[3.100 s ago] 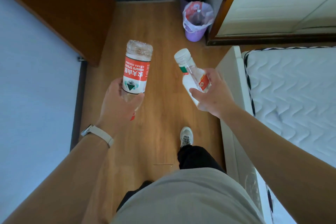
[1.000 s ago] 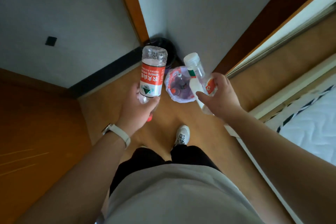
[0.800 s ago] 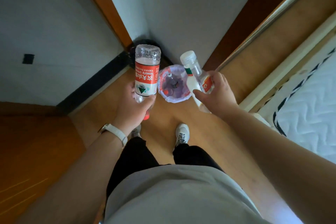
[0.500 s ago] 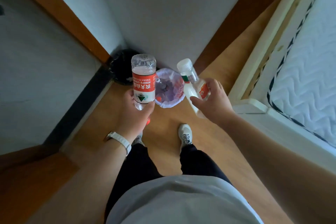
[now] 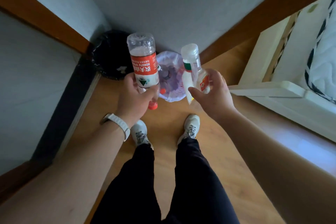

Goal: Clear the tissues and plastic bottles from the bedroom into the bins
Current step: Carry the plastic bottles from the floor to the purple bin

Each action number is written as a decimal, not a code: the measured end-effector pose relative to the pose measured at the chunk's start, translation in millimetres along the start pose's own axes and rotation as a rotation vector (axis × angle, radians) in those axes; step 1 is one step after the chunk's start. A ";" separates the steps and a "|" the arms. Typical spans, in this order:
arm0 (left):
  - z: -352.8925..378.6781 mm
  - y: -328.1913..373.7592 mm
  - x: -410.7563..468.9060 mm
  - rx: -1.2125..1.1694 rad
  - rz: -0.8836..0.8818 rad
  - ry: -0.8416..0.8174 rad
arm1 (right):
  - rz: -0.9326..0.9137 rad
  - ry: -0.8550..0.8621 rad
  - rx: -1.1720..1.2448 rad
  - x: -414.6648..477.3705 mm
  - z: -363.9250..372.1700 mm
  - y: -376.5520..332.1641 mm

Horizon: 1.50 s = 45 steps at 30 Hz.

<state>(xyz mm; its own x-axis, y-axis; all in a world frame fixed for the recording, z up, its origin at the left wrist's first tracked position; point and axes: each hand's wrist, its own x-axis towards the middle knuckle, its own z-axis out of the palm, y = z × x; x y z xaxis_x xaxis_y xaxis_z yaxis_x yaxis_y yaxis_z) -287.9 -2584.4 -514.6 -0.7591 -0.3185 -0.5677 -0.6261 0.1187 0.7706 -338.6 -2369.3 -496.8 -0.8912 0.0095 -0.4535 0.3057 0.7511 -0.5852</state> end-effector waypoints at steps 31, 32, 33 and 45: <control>94.8 -142.4 189.8 0.683 0.430 -0.252 | -0.031 -0.162 -0.148 163.3 127.2 151.2; 85.1 -127.5 183.8 0.734 0.475 -0.247 | -0.063 -0.155 -0.172 157.5 118.8 140.4; 75.5 -113.2 177.3 0.778 0.508 -0.245 | -0.092 -0.148 -0.195 151.2 109.8 128.6; -53.7 63.8 47.5 1.021 0.790 -0.115 | -0.310 -0.010 -0.415 16.3 -20.2 -40.5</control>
<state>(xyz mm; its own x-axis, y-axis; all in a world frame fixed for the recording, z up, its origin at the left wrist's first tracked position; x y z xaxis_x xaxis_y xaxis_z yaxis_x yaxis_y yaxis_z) -354.3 -2642.4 -476.9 -0.9622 0.2428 -0.1235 0.1829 0.9118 0.3676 -372.3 -2386.3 -467.0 -0.9152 -0.2595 -0.3085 -0.1326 0.9164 -0.3776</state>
